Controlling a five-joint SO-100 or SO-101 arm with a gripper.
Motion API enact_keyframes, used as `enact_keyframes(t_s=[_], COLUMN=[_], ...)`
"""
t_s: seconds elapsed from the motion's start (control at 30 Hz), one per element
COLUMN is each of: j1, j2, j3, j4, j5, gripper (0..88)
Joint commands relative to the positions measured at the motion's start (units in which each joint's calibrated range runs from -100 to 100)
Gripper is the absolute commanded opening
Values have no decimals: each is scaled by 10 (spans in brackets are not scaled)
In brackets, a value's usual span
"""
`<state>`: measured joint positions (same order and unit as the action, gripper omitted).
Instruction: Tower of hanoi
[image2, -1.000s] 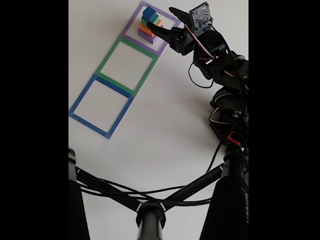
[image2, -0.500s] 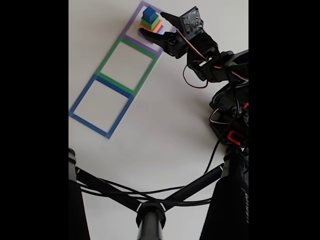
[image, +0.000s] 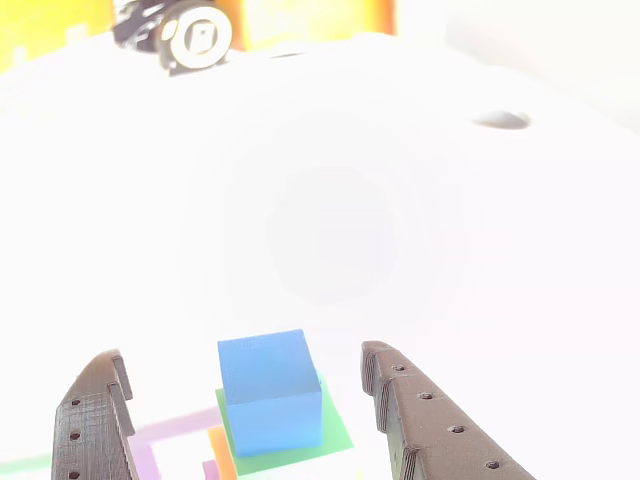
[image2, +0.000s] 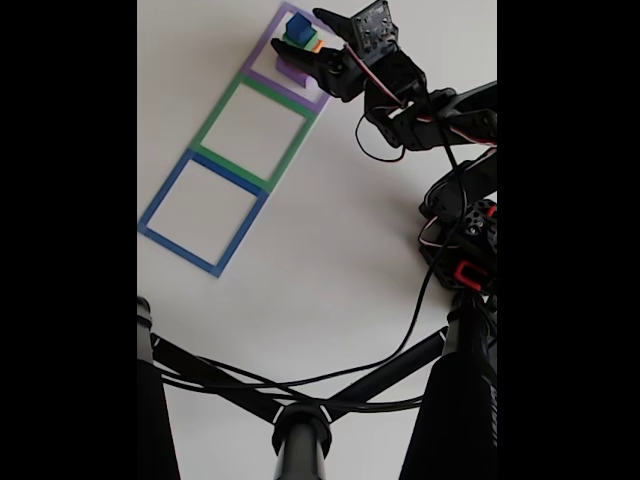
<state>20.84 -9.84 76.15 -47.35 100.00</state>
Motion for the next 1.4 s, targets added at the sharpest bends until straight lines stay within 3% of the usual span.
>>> enact_keyframes(t_s=[0.0,0.77,1.37], j1=[10,-2,-21], j2=[4,66,68], j3=[-22,-58,-55], j4=[-12,-28,-29], j5=[0,0,0], gripper=[249,198,41])
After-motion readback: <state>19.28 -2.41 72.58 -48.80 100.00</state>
